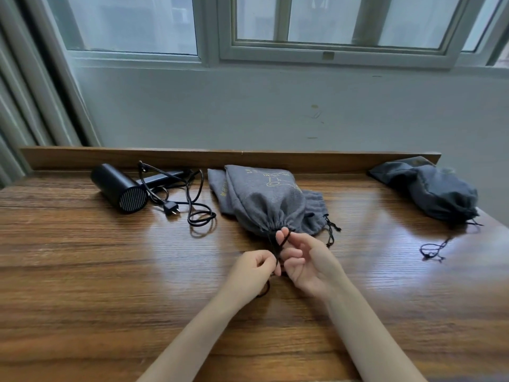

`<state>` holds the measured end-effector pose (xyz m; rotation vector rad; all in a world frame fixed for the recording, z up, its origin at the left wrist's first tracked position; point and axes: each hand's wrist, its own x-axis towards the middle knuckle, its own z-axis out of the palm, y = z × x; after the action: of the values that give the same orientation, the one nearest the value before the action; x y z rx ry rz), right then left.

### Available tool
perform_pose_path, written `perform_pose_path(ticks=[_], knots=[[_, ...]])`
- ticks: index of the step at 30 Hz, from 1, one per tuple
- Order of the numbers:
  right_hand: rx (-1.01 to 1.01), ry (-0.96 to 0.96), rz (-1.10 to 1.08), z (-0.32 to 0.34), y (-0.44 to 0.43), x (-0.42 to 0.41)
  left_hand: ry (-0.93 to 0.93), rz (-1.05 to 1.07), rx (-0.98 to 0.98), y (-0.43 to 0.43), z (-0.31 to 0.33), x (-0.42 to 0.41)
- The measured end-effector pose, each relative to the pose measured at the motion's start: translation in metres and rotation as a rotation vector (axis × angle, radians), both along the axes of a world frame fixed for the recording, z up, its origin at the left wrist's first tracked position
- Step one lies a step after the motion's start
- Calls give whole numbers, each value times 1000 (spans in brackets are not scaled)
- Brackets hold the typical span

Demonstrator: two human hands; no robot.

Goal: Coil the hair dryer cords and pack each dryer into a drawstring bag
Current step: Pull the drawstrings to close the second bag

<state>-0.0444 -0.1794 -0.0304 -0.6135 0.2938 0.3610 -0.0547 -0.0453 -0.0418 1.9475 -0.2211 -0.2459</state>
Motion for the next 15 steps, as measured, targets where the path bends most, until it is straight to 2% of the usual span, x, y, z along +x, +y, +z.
perform_pose_path(ticks=[2, 5, 8, 11, 13, 15], knots=[[-118, -82, 71, -2, 1, 0, -235, 2, 256, 0, -3, 3], [-518, -245, 189, -3, 0, 1, -457, 48, 536, -3, -6, 5], [-898, -400, 288, -3, -9, 3, -524, 98, 554, 0, -9, 6], [-1145, -521, 357, -1, -11, 5, -617, 111, 538, 6, -3, 8], [-1249, -585, 362, 0, -9, 6, -707, 54, 572, 8, 1, 8], [-1266, -604, 323, -1, -7, 7, -762, -9, 608, 11, 4, 8]])
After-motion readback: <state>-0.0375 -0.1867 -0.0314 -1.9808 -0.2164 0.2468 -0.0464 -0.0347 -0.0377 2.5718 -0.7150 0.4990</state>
